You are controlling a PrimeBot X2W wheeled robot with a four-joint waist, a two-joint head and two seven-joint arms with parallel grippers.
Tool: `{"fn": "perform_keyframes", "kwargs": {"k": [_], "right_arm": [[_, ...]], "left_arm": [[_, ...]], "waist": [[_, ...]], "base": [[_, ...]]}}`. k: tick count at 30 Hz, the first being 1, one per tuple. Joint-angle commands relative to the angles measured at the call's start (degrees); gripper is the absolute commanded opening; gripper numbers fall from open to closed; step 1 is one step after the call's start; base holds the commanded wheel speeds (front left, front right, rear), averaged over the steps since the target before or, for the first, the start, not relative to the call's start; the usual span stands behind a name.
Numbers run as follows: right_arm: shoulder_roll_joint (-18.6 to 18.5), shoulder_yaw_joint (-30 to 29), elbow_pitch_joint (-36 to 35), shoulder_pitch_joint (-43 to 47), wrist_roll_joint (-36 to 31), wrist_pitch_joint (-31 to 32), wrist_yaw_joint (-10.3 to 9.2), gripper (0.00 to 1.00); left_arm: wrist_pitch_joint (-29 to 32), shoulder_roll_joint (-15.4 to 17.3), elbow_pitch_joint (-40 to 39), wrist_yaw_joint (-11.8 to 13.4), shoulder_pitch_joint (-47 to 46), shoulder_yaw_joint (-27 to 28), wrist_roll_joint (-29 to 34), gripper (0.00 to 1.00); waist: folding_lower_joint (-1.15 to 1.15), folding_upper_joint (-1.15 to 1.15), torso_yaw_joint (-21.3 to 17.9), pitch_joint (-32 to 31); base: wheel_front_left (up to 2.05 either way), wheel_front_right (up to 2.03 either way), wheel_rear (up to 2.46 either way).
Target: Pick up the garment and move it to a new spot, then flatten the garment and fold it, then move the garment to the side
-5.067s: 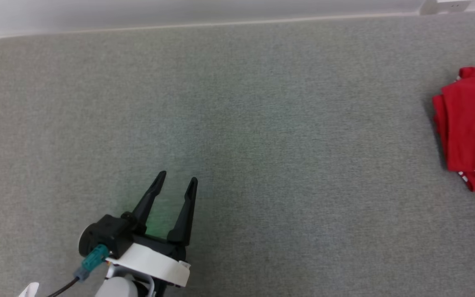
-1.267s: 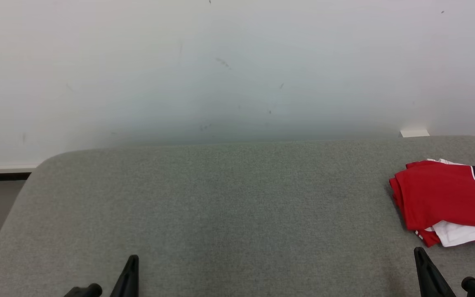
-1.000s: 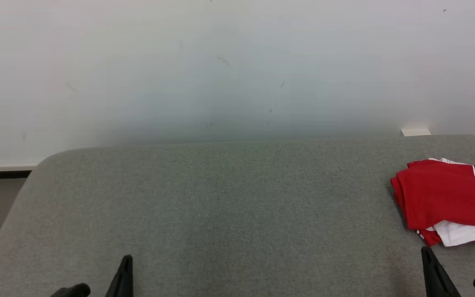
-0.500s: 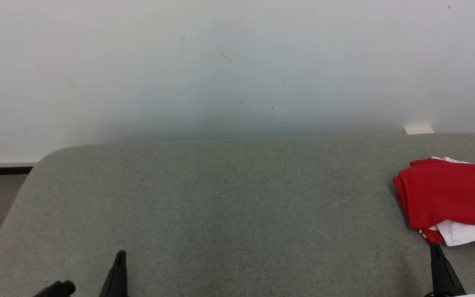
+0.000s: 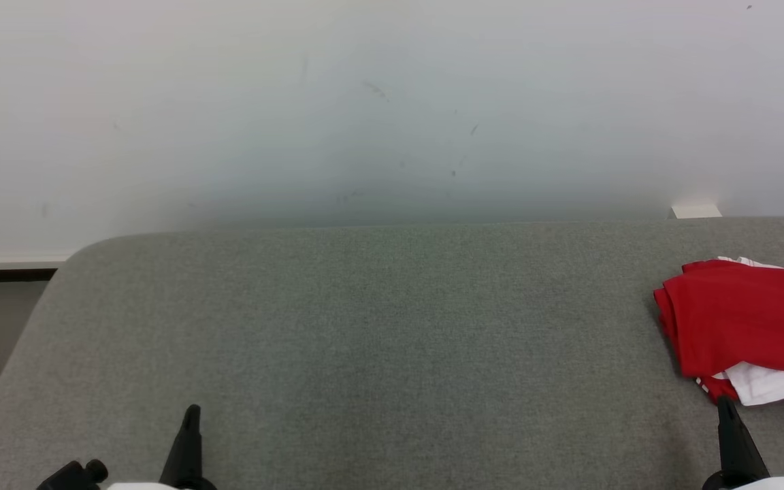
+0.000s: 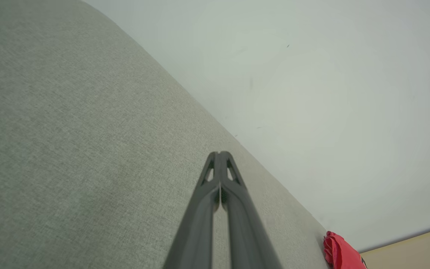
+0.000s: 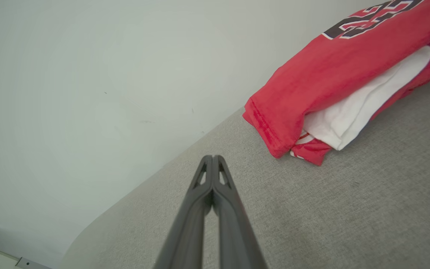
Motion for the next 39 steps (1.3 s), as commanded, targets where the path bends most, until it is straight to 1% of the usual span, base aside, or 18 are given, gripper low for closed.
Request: {"fn": "perform_keyframes", "kwargs": {"k": [1, 25, 39], "right_arm": [[-0.2, -0.6, -1.0, -1.8, 2.0, 0.4, 0.0, 0.0], [0.8, -2.6, -2.0, -2.7, 15.9, 4.5, 0.01, 0.0], [1.3, -3.6, -2.5, -3.0, 23.0, 6.5, 0.01, 0.0]], "left_arm": [[0.4, 0.3, -0.9, -0.2, -1.3, 0.4, -1.9, 0.0], [4.5, 0.4, -1.2, -0.6, -2.6, 2.1, -17.0, 0.0], [6.6, 0.5, -1.4, -0.7, -3.1, 2.9, -24.6, 0.0]], "waist": [[0.0, 0.0, 0.0, 0.1], [0.0, 0.0, 0.6, 1.0], [0.0, 0.0, 1.0, 1.5]], "base": [[0.0, 0.0, 0.0], [0.0, 0.0, 0.0], [0.0, 0.0, 0.0]]}}
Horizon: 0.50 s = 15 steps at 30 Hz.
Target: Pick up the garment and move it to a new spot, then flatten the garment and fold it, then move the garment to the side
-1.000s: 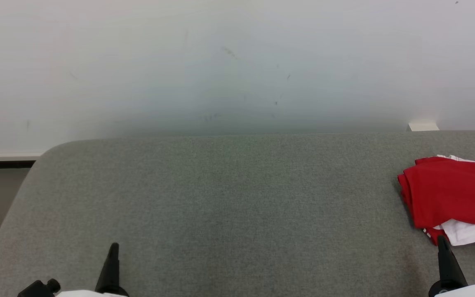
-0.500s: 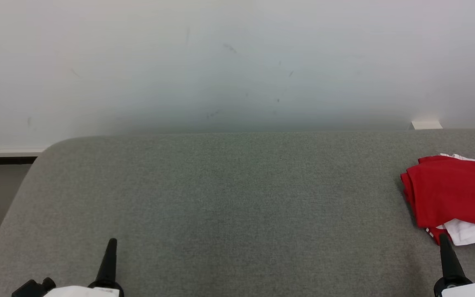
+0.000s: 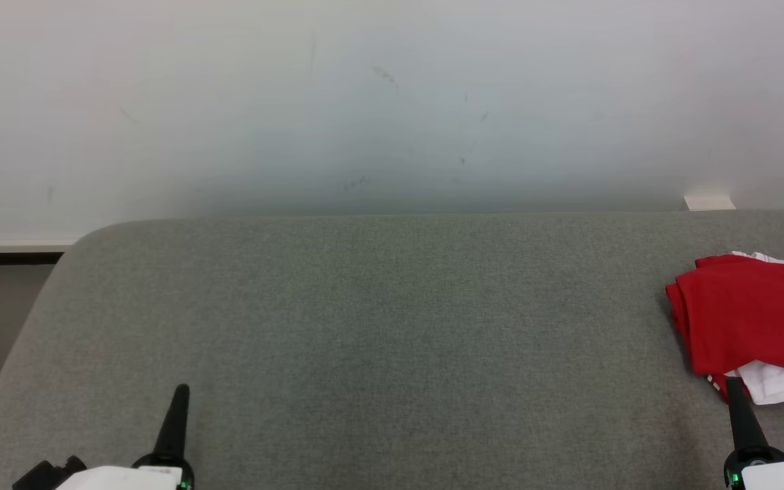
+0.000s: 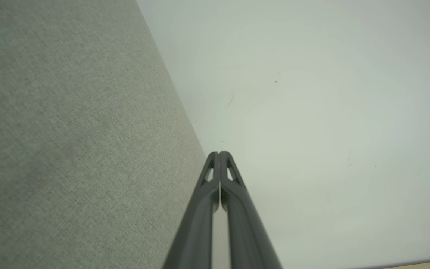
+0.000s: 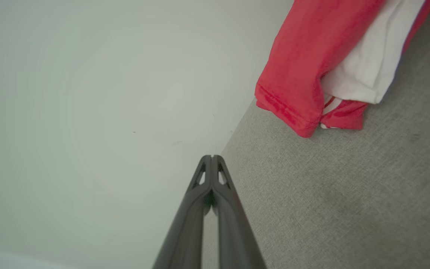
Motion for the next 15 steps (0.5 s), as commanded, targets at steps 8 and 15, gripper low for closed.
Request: {"fn": "perform_keyframes", "kwargs": {"k": [8, 15], "right_arm": [[0.0, -0.9, -0.9, -1.3, 4.5, 1.2, 0.02, 0.0], [0.3, -1.3, -1.0, -1.5, 7.5, 2.2, 0.02, 0.0]], "left_arm": [[1.3, 0.5, -0.5, -0.2, -1.2, 0.7, -4.5, 0.0], [2.2, 0.5, -0.6, -0.4, -1.4, 1.1, -7.8, 0.0]], "waist": [[0.0, 0.0, 0.2, 0.3], [0.0, 0.0, 0.4, 0.6]], "base": [[0.0, 0.0, 0.0], [0.0, 0.0, 0.0]]}}
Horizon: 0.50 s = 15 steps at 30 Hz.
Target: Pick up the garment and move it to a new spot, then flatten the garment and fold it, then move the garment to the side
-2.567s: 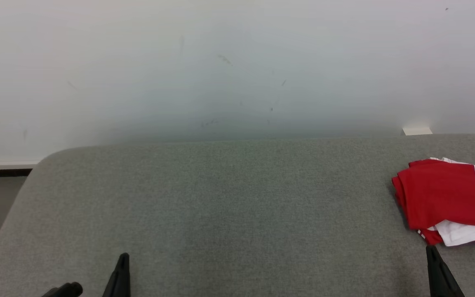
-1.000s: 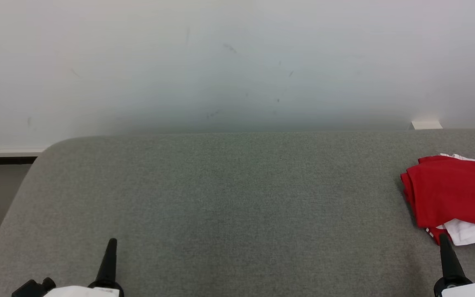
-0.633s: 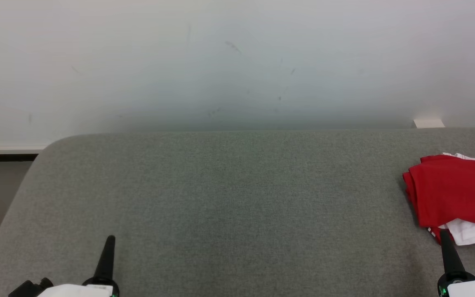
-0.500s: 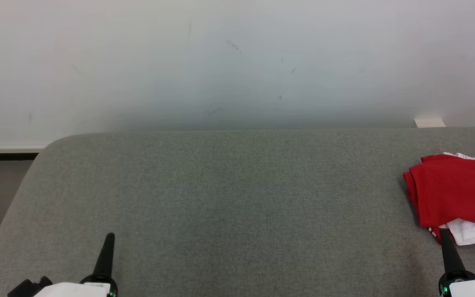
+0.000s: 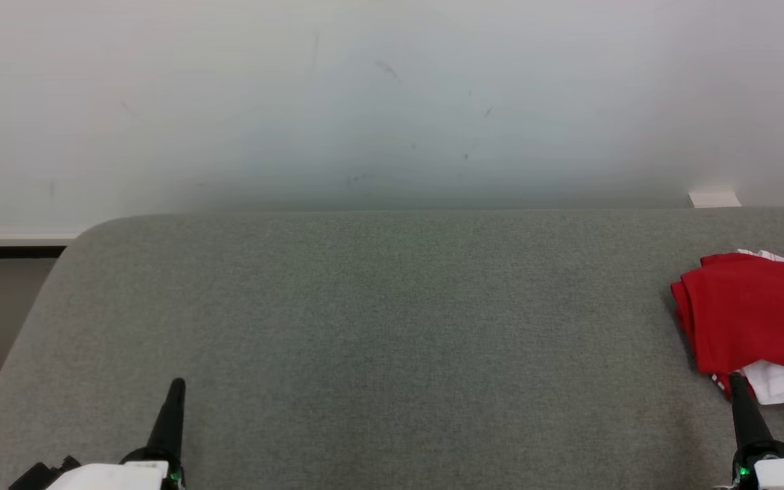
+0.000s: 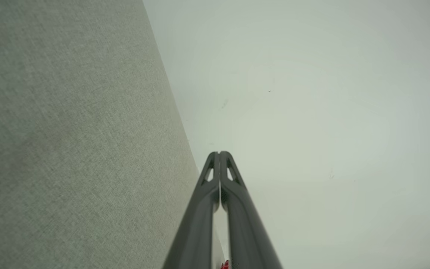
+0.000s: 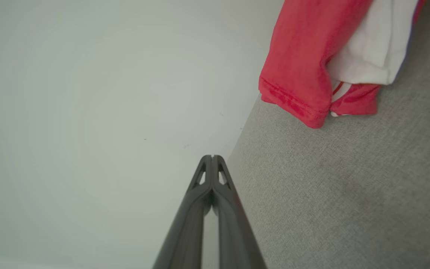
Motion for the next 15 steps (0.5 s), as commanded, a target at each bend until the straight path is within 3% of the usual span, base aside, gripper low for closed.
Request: {"fn": "perform_keyframes", "kwargs": {"k": [1, 15], "right_arm": [[-0.1, -0.6, -0.5, -1.2, 1.8, 0.5, 0.02, 0.0], [0.4, -1.3, -0.9, -1.4, 7.2, 2.1, 0.02, 0.0]], "left_arm": [[0.5, 0.5, -0.4, -0.3, -0.9, 0.3, -1.6, 0.0], [2.0, 0.5, -0.5, -0.5, -1.3, 1.0, -7.8, 0.0]], "waist": [[0.0, 0.0, 0.1, 0.1], [0.0, 0.0, 0.4, 0.6]], "base": [[0.0, 0.0, 0.0], [0.0, 0.0, 0.0]]}}
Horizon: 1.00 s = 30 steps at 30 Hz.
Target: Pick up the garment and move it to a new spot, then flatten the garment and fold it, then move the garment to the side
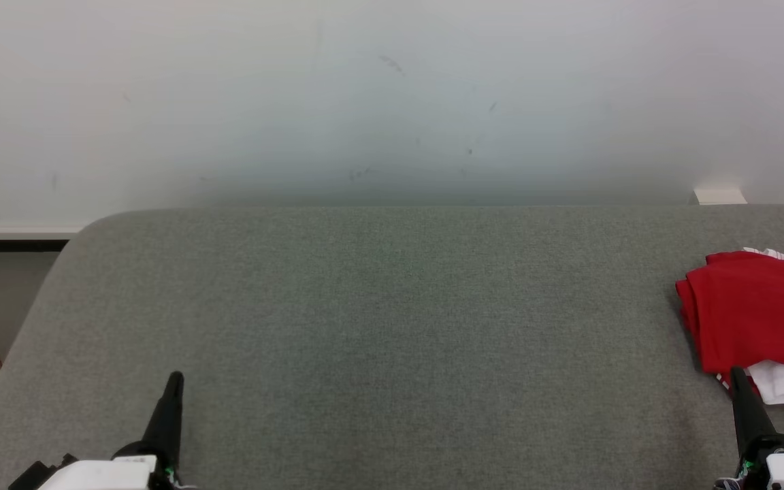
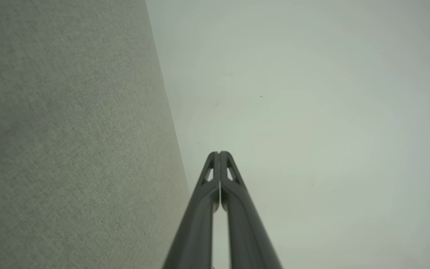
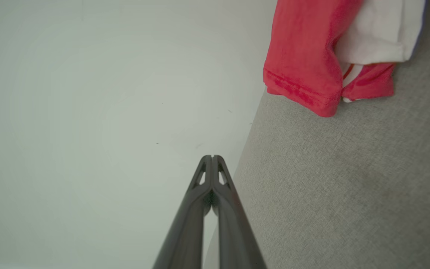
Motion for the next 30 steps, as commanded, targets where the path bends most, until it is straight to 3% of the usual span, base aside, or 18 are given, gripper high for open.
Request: {"fn": "perform_keyframes", "kwargs": {"k": [1, 18, 30], "right_arm": [[0.1, -0.4, -0.5, -0.7, 1.3, 0.4, 0.02, 0.0], [0.5, -1.2, -0.9, -1.1, 7.0, 2.0, 0.02, 0.0], [0.5, -1.2, -0.8, -1.1, 6.7, 2.0, 0.02, 0.0]], "left_arm": [[0.4, 0.4, -0.3, -0.4, -0.7, 0.4, -1.9, 0.0], [2.1, 0.5, -0.4, -0.6, -1.1, 1.0, -8.1, 0.0], [2.1, 0.4, -0.4, -0.6, -1.1, 1.0, -7.9, 0.0]], "waist": [[0.0, 0.0, 0.1, 0.1], [0.0, 0.0, 0.5, 0.7], [0.0, 0.0, 0.5, 0.7]], "base": [[0.0, 0.0, 0.0], [0.0, 0.0, 0.0], [0.0, 0.0, 0.0]]}}
